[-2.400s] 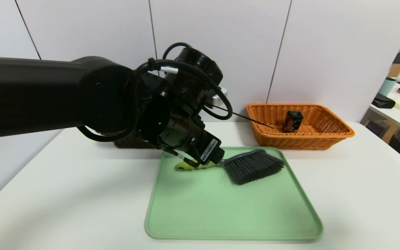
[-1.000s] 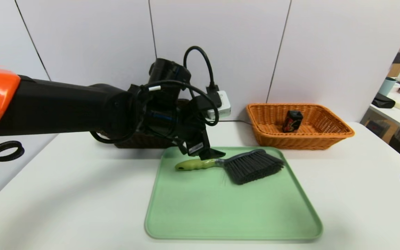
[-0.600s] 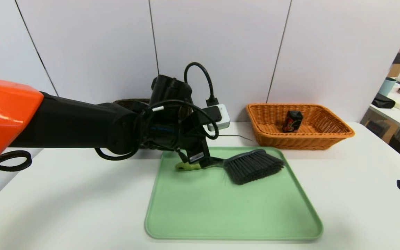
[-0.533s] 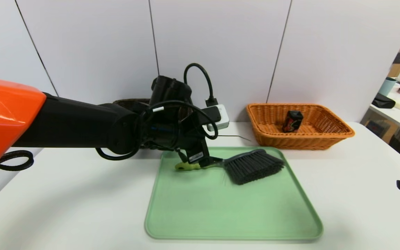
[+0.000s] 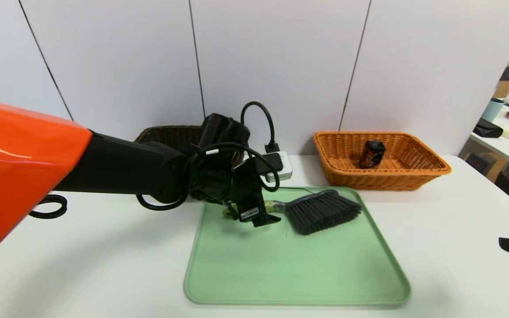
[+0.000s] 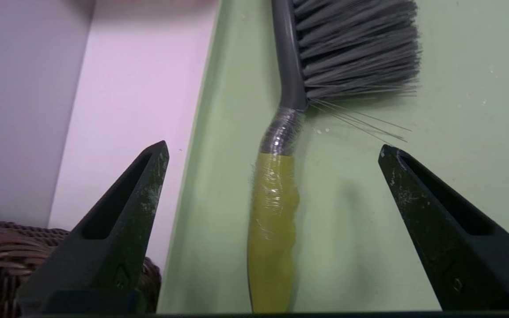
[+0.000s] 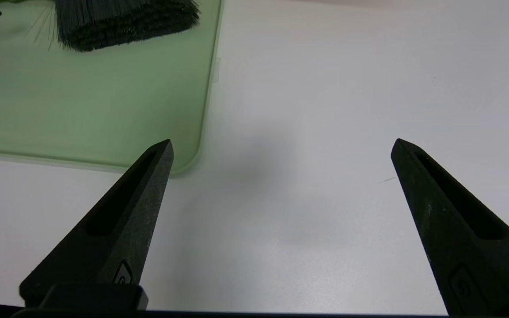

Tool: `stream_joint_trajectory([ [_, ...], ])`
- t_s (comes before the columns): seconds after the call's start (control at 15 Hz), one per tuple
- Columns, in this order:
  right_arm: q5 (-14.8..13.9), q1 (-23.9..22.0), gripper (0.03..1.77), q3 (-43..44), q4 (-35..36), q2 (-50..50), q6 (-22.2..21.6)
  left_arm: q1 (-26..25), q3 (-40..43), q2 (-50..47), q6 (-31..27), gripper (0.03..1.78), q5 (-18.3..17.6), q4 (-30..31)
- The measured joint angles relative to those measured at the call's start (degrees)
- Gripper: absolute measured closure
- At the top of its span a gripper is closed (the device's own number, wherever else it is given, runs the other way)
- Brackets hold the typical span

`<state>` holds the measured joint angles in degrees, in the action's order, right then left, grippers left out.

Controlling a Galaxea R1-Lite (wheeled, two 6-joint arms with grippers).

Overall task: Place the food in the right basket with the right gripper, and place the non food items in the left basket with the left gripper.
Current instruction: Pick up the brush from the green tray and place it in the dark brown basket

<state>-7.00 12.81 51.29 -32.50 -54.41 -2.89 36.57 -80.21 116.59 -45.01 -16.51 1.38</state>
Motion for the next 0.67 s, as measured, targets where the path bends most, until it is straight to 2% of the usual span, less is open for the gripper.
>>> stream_joint_trajectory([
  [0.2,0.1,-0.1,0.1,-0.4,0.5,-0.5,-0.4,0.0,-1.0,1.5,0.0,0.12,-2.3,-2.8],
  [0.4,-0.1,-0.1,0.1,-2.1,4.1,-0.5,-1.3,-0.1,-3.5,3.1,0.1,0.12,-4.9,-8.4],
  [0.67,-0.5,-0.1,0.1,-3.7,5.5,-0.2,-1.4,-0.1,-11.3,6.5,0.6,0.12,-6.9,-15.0],
])
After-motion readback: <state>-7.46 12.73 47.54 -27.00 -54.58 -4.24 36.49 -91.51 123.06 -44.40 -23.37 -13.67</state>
